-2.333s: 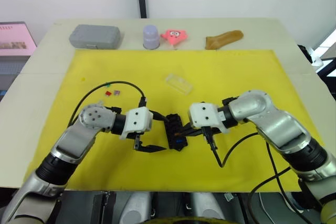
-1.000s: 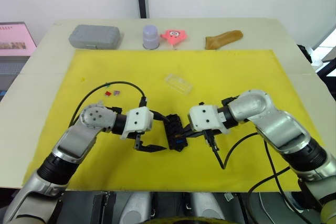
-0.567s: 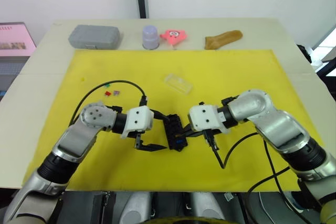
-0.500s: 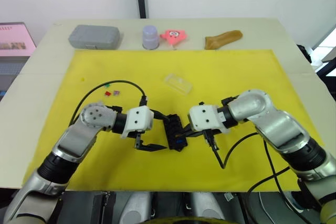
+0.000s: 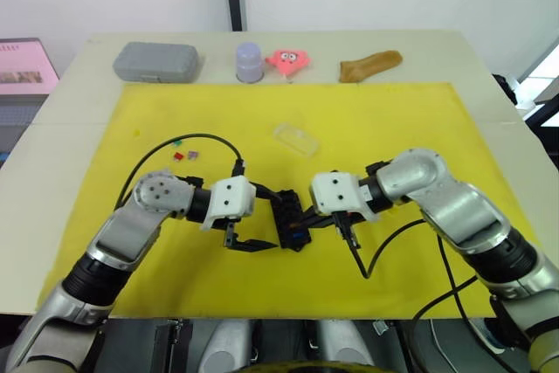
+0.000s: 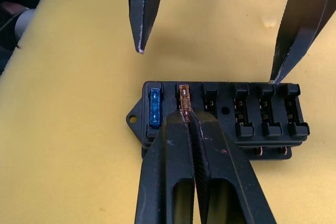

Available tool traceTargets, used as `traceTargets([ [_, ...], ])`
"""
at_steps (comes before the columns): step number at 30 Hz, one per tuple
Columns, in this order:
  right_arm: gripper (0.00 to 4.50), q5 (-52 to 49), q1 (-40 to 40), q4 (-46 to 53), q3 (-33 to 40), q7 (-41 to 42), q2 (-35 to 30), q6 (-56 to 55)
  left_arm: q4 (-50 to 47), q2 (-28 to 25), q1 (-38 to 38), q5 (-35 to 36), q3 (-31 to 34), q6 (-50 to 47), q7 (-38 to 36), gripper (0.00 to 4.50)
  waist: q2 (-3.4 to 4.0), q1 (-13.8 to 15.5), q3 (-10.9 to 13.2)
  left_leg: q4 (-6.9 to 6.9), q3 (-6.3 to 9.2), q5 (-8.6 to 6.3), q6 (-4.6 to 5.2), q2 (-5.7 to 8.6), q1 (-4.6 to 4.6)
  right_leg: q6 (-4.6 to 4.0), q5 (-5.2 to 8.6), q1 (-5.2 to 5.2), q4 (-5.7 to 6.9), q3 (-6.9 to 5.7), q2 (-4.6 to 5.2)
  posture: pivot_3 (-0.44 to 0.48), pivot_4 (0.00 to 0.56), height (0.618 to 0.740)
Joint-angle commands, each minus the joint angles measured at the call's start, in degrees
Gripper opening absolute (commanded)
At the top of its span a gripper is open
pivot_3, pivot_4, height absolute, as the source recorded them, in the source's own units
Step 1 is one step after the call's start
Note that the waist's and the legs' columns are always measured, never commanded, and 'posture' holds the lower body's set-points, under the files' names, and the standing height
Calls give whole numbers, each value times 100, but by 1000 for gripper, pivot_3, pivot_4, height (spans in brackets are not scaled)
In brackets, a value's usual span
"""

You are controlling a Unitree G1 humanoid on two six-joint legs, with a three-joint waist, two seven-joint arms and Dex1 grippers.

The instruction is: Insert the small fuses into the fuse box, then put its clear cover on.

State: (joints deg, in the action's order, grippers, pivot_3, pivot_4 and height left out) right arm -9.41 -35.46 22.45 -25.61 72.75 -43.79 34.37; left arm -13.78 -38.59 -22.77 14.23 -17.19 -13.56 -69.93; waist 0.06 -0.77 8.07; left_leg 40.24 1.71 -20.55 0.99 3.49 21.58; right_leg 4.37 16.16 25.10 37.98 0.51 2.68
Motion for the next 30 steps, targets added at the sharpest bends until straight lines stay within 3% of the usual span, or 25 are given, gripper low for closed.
traceTargets([
  [1, 0, 28, -96, 82, 14, -111, 25, 143, -165, -20, -39, 8, 40, 8, 5, 4482, 0, -1, 0, 0, 0, 0, 0, 0, -1, 0, 0, 0, 0, 0, 0, 0, 150, 740],
  [5, 0, 155, -59, 74, -53, -151, 1, -49, -157, -12, -23, 2, 35, 32, 16, 4482, 0, 1, 0, 0, 0, 0, 0, 0, -1, 0, 0, -1, 0, 0, 0, 0, 150, 740],
  [8, 963, -69, -52, 200, 88, -124, 0, 160, -140, -4, -36, 0, 32, 34, 20, 4500, 0, 4, 0, 0, 0, 0, 0, 0, -1, 0, 0, -1, 0, 0, 0, 0, 150, 740],
  [13, 3427, -793, -353, 484, 635, -141, 58, 889, -109, -38, -44, 28, 79, 43, -13, 4500, 0, 7, 0, 0, 0, 0, 0, 0, 1, 0, 0, 0, 0, 0, 0, 0, 150, 740],
  [23, 3427, -1341, 331, 54, 1318, -371, 392, 86, -153, -62, 100, 66, 85, 190, -129, 4500, -1, 10, 0, -2, -1, 0, 0, 0, 0, 0, 0, -2, 0, 1, 1, 0, 150, 740],
  [26, 2541, -1490, 697, -72, 1445, -515, 553, 51, -178, -28, 114, 65, 71, 169, -94, 4500, -1, 4, -1, -2, -1, 0, 0, 0, -1, 0, 0, -1, 1, 1, 0, 0, 150, 740],
  [30, 492, -1552, 940, -133, 1457, -647, 632, 21, -223, -2, 119, 62, 50, 142, -70, 4500, -1, 11, -1, -3, -1, 0, 0, 0, -2, 0, 0, -4, 0, 1, 1, 0, 150, 740],
])
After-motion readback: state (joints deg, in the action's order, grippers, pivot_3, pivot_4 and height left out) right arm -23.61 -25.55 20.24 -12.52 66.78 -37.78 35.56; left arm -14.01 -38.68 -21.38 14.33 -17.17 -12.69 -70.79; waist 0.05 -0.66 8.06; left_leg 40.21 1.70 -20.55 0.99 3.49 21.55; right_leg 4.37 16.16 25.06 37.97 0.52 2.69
